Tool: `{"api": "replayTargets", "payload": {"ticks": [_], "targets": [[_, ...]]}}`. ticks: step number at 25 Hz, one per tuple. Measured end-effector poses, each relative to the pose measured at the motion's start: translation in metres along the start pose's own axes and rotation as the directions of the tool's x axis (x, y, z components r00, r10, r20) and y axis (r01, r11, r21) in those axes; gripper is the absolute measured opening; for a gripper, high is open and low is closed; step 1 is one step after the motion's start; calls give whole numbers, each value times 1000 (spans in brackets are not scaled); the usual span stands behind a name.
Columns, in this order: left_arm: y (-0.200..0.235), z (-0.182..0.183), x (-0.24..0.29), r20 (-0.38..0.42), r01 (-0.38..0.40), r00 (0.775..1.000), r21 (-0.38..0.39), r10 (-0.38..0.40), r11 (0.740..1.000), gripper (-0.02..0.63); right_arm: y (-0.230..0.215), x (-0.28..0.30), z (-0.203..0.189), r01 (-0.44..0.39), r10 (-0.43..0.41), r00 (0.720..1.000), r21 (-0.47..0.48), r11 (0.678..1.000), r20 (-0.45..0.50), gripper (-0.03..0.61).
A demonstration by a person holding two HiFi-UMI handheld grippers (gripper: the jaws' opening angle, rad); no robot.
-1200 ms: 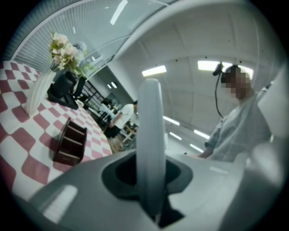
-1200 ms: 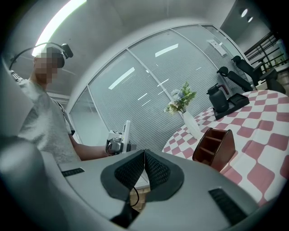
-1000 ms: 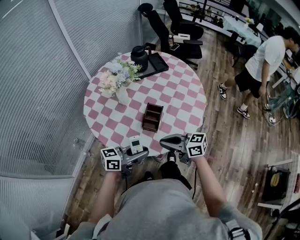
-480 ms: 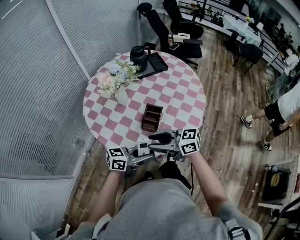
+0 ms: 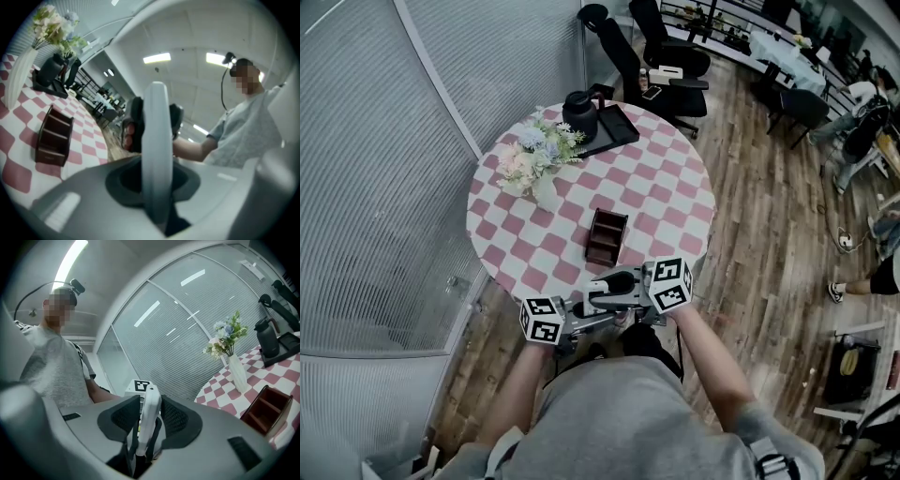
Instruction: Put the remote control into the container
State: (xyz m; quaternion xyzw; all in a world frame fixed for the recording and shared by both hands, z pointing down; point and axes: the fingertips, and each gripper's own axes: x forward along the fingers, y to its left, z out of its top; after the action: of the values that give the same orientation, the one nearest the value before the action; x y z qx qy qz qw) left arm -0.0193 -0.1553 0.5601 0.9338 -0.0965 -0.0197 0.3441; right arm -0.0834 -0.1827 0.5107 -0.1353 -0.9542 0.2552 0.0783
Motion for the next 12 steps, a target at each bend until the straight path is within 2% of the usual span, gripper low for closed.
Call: {"api": "replayTargets", "payload": {"ticks": [1,2,12], "targets": [[1,-1,1,-2,1,1000,3,-1,1000,69,-1,0,0,-5,5,1000,7,1000,0,129],[2,-1,1,-4,0,1000,6,0,1000,69,-2,0,-1,-8,8,1000,12,1000,2,118],[17,-1,-1,23,-31,999,-13,31,999,83,-18,4,-4,-17,17,1000,59,998,2,109]]}}
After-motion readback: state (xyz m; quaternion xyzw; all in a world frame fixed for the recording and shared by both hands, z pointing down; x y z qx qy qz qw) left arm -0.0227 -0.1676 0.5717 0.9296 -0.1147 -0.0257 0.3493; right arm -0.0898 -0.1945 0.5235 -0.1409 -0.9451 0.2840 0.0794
